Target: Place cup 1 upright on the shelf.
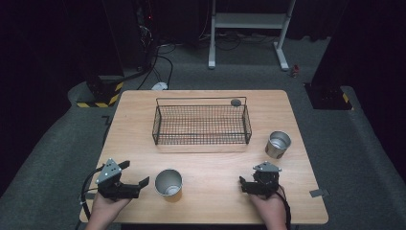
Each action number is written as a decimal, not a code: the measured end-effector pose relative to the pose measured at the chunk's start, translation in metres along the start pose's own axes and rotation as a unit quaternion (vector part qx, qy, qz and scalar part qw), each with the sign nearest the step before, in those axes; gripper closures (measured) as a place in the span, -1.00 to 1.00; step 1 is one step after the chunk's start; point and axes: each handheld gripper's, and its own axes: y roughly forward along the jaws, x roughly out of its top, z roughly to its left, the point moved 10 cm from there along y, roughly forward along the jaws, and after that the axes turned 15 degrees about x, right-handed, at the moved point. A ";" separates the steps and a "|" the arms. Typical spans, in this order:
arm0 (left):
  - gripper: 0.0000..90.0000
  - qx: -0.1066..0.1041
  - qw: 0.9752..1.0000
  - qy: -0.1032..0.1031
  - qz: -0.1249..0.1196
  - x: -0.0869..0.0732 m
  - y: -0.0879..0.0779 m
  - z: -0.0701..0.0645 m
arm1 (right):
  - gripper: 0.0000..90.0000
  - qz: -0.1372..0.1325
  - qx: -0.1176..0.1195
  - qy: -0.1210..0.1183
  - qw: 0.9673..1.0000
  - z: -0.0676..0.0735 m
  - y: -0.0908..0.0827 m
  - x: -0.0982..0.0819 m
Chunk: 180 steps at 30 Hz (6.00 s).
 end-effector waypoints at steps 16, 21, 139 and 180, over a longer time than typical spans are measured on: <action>-0.99 -0.020 0.999 0.007 -0.024 0.015 -0.010 -0.017 | -0.81 0.000 0.000 0.000 1.000 0.000 0.000 0.000; -0.99 -0.025 0.999 0.013 -0.026 0.017 -0.012 -0.022 | -0.81 0.000 0.000 0.000 1.000 0.000 0.000 0.000; -0.82 -0.057 0.993 0.102 0.026 -0.024 0.039 -0.099 | -0.80 0.000 0.000 0.000 1.000 0.000 0.000 0.000; -0.62 -0.033 0.996 0.076 -0.028 0.007 0.025 -0.087 | -0.80 0.000 0.000 0.000 1.000 0.000 0.000 0.000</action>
